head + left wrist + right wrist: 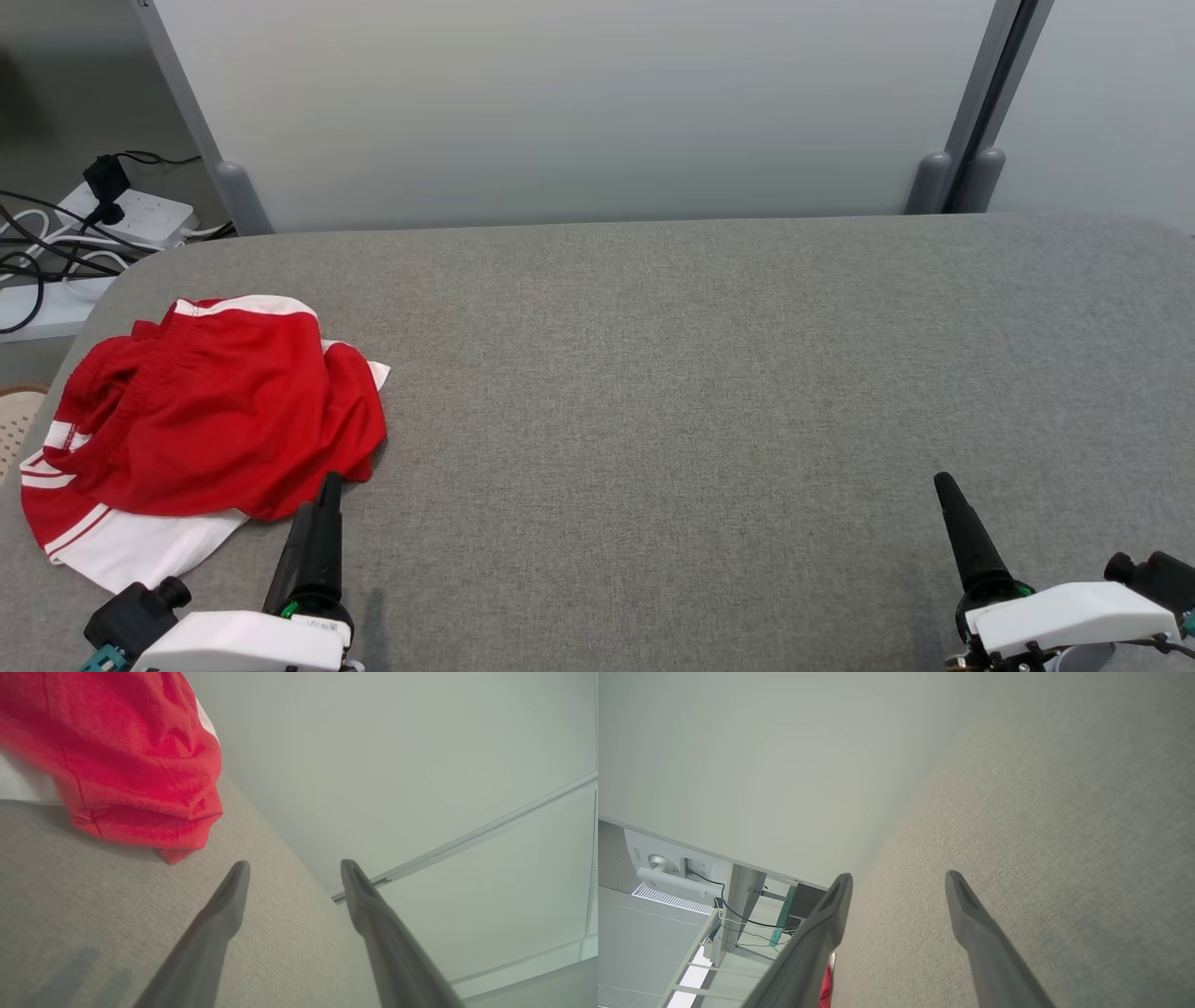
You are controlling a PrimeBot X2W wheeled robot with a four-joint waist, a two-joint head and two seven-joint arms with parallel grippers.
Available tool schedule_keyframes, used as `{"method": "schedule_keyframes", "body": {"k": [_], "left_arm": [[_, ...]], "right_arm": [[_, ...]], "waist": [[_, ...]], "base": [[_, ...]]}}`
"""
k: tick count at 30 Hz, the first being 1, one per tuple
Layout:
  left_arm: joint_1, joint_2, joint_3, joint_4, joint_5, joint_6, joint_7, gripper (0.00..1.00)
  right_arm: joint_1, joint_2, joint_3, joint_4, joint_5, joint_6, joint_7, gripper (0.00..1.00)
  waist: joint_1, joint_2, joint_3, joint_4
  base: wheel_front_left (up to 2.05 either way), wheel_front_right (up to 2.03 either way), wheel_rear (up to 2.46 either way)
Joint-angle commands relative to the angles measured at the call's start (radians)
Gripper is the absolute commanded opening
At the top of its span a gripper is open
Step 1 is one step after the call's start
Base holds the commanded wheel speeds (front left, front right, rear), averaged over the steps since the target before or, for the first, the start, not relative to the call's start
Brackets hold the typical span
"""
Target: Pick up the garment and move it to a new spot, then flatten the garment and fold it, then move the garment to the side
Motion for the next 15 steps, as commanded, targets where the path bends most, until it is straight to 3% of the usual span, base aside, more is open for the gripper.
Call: {"method": "schedule_keyframes", "body": {"k": [1,15], "left_arm": [[-0.047,0.014,0.006,-0.034,0.050,0.009,-0.016,1.00],[-0.052,0.017,-0.016,-0.043,0.232,0.048,-0.054,1.00]], "right_arm": [[-0.049,-0.012,0.012,-0.037,-0.040,0.005,-0.017,1.00],[-0.052,-0.015,0.042,-0.069,-0.176,0.005,-0.055,1.00]], "waist": [[-0.0002,0.0000,0.000,-0.001],[-0.0002,0.0000,-0.005,-0.004]], "base": [[0.00,0.00,0.00],[0.00,0.00,0.00]]}}
